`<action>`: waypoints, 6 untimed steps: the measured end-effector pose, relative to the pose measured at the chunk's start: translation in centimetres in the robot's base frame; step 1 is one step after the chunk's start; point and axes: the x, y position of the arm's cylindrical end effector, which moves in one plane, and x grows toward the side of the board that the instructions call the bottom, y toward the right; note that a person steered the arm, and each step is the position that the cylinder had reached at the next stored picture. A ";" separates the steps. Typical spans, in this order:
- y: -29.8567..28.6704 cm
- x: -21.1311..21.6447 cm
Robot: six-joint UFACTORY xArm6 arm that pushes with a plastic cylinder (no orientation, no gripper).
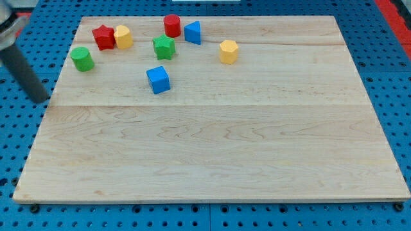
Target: Move the heart towards the bottom side of the board
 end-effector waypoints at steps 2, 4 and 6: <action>1.0 -10.9; 10.1 -20.1; 9.8 -8.9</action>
